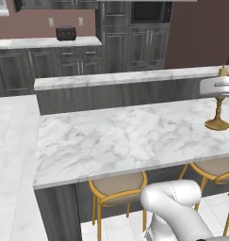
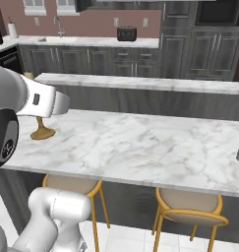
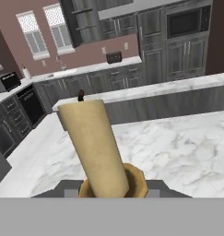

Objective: Get the candle and the liquor from the cabinet and move them to the dining counter.

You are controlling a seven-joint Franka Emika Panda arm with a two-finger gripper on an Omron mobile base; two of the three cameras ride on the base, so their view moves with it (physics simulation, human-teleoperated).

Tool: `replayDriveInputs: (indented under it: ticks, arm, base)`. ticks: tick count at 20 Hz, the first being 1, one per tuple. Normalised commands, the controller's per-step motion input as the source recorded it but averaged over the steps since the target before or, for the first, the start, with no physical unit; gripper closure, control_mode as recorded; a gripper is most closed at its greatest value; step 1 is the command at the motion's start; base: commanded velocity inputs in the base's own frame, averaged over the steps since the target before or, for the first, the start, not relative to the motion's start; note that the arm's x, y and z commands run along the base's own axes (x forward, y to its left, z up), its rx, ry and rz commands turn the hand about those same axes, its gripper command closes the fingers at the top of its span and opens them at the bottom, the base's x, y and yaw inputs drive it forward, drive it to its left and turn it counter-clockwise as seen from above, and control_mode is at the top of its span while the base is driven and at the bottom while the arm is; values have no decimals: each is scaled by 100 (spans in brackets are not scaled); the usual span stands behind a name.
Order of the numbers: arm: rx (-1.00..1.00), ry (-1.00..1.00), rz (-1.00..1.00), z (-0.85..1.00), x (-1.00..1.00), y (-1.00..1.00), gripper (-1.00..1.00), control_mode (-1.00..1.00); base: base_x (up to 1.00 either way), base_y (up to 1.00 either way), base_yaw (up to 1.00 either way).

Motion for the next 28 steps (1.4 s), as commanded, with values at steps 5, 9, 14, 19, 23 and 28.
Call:
replayDriveInputs:
  ticks: [5,9,14,19,23,28]
  arm:
    - [0,0,0,0,0,0,100,100]
    - [0,0,0,-7,42,-8,100,-100]
    - [0,0,7,-43,66,-10,100,-100]
    - [2,2,17,-70,55,-37,100,-100]
    - [5,0,19,-77,41,-32,100,-100]
    - [7,-3,24,-64,44,-11,100,-100]
  base:
    - [19,0,0]
    - [0,0,0]
    - [0,0,0]
    - [0,0,0]
    - [0,0,0]
    - [0,0,0]
